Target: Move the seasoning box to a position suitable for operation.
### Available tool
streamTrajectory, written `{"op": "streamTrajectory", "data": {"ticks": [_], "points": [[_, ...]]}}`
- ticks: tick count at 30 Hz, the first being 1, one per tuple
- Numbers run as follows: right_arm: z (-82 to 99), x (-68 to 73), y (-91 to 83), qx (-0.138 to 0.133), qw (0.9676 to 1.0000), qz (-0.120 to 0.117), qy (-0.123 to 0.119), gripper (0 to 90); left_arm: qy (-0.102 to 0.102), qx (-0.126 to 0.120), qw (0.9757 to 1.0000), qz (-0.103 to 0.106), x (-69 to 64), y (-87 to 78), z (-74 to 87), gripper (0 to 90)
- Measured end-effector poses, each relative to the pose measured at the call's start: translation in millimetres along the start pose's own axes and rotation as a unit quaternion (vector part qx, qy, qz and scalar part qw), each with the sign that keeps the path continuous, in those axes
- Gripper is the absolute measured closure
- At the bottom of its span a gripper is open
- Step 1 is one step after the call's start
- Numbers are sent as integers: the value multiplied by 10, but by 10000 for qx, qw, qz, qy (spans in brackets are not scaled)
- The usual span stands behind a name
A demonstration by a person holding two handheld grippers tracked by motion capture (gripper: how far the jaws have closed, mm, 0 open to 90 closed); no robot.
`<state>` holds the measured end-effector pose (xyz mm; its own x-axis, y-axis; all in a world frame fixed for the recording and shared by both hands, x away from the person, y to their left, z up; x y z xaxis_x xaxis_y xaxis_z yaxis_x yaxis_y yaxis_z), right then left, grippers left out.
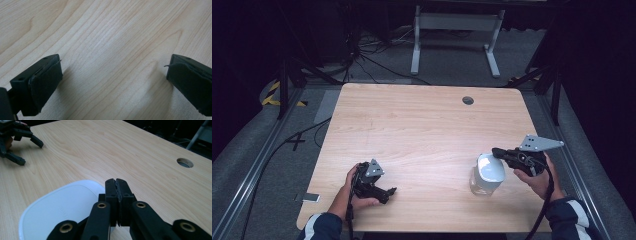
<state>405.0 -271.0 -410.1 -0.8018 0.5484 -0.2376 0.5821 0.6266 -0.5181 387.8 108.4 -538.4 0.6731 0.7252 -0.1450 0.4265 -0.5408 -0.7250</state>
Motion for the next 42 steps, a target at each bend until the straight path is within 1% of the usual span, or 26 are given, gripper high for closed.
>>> {"op": "streamTrajectory", "data": {"ticks": [5,6,7,10,12,14,16,18,20,21,22,24,25,26,27,28,29,31,32,33,34,35,38,39,41,42], "points": [[10,-16,-5,-38,10000,-16,25,889,-27,5,10000,25,-26,14,-7,3],[12,-19,-6,-32,10000,-22,30,890,-10,53,10000,37,-43,6,-10,6],[13,-22,-5,-29,10000,-10,45,890,47,7,10000,67,-63,8,-23,33],[11,-22,1,-39,10000,-27,58,892,206,-61,9996,165,-137,9,-69,190],[9,-24,4,-33,10000,-35,57,894,306,-125,9992,234,-199,24,-105,267],[7,-23,6,-30,10000,-61,72,894,381,-168,9984,386,-269,25,-157,371],[7,-36,14,-37,10000,-52,70,894,386,-333,9972,548,-359,11,-244,448],[8,-43,18,-34,10000,-71,48,894,453,-463,9952,733,-467,2,-341,513],[14,-62,26,8,10000,3,35,895,555,-527,9935,844,-582,4,-428,602],[18,-70,30,5,10000,1,52,895,583,-549,9920,980,-650,3,-472,636],[18,-69,30,-16,10000,-27,95,895,632,-593,9907,1047,-713,6,-519,664],[22,-72,29,-27,10000,-32,78,895,779,-617,9891,1091,-824,20,-605,705],[22,-72,28,-24,10000,-33,78,895,802,-669,9873,1201,-910,28,-657,715],[21,-71,29,-22,10000,-29,79,896,905,-698,9861,1204,-958,39,-700,727],[21,-71,30,-21,10000,-20,77,896,934,-704,9858,1203,-997,50,-728,730],[22,-73,33,-25,10000,-14,61,896,963,-718,9843,1297,-1071,67,-774,731],[22,-72,34,-27,10000,-16,68,896,1054,-723,9824,1364,-1143,86,-817,736],[23,-73,37,-28,10000,-30,61,896,1202,-745,9793,1447,-1259,124,-891,744],[23,-73,40,-32,10000,-40,68,896,1236,-756,9784,1476,-1304,136,-920,744],[24,-72,41,-33,9999,-53,84,896,1286,-809,9764,1535,-1382,159,-973,744],[28,-77,46,-26,10000,-37,71,896,1321,-798,9755,1567,-1425,169,-1001,742],[31,-77,47,-16,10000,-42,81,896,1394,-781,9737,1622,-1484,183,-1036,738],[41,-77,47,7,10000,-44,50,895,1522,-820,9701,1706,-1651,245,-1122,727],[36,-73,43,-32,10000,-56,27,895,1558,-796,9696,1712,-1680,255,-1129,728],[20,-57,34,-48,10000,-15,-24,895,1653,-792,9675,1740,-1743,284,-1139,731],[7,-41,29,-59,10000,-21,-73,896,1665,-758,9676,1740,-1750,293,-1136,733]]}}
Point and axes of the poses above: each handheld gripper's, and its own axes: y roughly forward along the jaws, z roughly out of its underside, x roughly to its left, the point moved 8 cm from there along y, roughly forward along the jaws, and after that the axes turned 12 degrees about -y, right-handed, at the moved point
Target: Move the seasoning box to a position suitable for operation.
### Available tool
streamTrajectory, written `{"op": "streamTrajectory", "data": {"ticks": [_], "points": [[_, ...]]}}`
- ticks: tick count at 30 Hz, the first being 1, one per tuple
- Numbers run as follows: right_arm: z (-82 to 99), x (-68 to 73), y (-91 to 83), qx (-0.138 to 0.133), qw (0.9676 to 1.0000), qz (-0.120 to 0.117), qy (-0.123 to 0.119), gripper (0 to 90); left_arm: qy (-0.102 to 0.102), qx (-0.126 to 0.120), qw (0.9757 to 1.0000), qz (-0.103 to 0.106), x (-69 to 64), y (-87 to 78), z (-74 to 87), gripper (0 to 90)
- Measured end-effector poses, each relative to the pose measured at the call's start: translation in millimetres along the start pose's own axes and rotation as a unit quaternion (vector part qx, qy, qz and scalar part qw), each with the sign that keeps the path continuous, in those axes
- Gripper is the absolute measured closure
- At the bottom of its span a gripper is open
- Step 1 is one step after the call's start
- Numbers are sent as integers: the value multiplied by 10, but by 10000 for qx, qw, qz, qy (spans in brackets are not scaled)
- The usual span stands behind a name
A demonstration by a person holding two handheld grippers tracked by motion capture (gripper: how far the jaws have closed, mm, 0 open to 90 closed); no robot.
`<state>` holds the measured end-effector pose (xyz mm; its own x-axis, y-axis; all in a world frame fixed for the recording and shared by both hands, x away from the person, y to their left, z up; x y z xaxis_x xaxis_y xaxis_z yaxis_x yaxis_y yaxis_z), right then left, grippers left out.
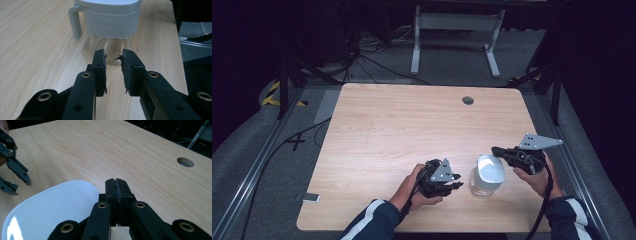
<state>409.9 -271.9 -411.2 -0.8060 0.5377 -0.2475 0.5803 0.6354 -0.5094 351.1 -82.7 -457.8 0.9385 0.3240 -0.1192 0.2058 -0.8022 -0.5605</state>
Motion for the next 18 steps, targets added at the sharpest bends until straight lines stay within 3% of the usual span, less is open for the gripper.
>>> {"op": "streamTrajectory", "data": {"ticks": [4,7,18], "points": [[-60,57,-5,-96,9999,-80,-100,896,-50,-48,10000,-14,15,13,-6,740],[-54,92,28,-18,9997,-158,-168,896,-37,-49,10000,-3,17,10,-4,753],[-54,70,81,26,9998,-196,-61,897,114,-27,9999,12,-13,20,-41,881]]}}
Point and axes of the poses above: each handheld gripper's, and its own axes: y roughly forward along the jaws, z roughly out of its underside, x roughly to its left, the point moved 8 cm from there along y, roughly forward along the jaws, and after that the axes turned 12 degrees about -y, right-handed, at the moved point
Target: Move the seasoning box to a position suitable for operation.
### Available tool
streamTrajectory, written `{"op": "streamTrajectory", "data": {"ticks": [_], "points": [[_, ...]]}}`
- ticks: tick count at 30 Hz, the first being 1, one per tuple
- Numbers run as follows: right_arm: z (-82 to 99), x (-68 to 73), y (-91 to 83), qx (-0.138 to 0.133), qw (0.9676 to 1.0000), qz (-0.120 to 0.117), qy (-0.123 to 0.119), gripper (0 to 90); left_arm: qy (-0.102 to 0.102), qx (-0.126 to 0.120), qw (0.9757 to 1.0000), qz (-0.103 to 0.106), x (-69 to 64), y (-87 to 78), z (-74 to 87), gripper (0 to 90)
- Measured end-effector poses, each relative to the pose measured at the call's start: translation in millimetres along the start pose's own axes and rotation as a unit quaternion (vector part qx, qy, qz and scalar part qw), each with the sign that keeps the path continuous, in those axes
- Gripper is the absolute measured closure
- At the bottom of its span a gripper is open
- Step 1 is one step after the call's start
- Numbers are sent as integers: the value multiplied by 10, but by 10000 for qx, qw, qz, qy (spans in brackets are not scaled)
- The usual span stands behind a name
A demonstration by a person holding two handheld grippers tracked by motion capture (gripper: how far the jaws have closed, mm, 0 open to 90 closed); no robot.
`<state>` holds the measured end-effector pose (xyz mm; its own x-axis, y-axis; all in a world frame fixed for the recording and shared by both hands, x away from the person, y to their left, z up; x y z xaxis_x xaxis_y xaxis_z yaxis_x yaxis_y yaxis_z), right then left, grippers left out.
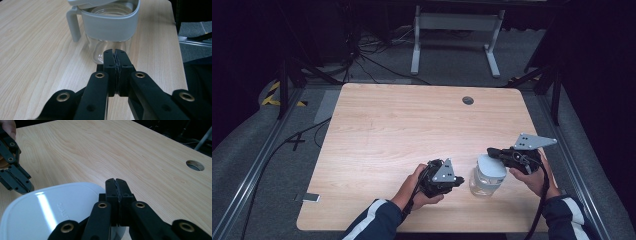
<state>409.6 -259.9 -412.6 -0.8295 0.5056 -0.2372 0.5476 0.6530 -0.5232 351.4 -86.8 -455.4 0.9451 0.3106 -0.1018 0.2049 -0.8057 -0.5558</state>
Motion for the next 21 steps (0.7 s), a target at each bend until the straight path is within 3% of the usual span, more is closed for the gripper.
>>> {"op": "streamTrajectory", "data": {"ticks": [21], "points": [[20,-43,31,-19,10000,-4,88,897,-18,-396,9991,121,-157,181,-372,895]]}}
Point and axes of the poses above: each handheld gripper's, and its own axes: y roughly forward along the jaws, z roughly out of its underside, x roughly to its left, the point moved 8 cm from there along y, roughly forward along the jaws, and after that the axes turned 12 degrees about -y, right-handed, at the moved point
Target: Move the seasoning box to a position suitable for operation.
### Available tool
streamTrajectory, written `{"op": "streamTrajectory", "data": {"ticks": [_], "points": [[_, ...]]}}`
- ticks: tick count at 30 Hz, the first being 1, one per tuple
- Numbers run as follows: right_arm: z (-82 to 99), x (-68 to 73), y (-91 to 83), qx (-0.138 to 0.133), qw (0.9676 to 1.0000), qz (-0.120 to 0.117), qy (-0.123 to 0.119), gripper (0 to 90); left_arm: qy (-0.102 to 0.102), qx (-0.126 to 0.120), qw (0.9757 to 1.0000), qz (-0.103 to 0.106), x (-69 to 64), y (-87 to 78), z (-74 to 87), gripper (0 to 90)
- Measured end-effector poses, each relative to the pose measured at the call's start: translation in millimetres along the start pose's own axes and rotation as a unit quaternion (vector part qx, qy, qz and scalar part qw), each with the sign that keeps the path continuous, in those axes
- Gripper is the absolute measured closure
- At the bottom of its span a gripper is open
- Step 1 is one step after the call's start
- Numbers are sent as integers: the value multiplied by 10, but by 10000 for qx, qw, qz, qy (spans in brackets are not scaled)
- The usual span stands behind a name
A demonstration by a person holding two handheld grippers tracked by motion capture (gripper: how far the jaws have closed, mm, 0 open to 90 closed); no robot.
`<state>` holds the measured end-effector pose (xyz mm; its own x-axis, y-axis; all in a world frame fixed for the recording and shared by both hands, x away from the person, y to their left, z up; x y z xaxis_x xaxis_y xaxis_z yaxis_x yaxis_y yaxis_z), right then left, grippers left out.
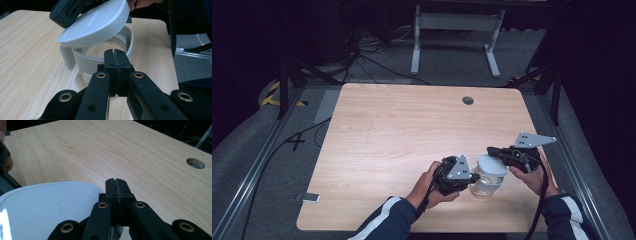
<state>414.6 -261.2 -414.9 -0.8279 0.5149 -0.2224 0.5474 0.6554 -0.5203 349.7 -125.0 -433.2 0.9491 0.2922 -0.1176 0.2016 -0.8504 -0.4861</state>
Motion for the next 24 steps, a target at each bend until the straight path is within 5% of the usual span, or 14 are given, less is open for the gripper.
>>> {"op": "streamTrajectory", "data": {"ticks": [17,24], "points": [[28,-31,-4,49,9999,96,61,890,-118,-227,9996,-81,18,11,-150,881],[51,-110,-94,50,9991,397,124,841,-62,-234,9996,-134,50,-15,-225,876]]}}
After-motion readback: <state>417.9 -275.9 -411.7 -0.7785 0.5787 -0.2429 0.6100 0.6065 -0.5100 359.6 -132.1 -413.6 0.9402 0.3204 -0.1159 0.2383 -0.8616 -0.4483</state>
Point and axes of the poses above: each handheld gripper's, and its own axes: y roughly forward along the jaws, z roughly out of its underside, x roughly to its left, the point moved 8 cm from there along y, roughly forward along the jaws, and after that the axes turned 12 degrees about -y, right-handed, at the moved point
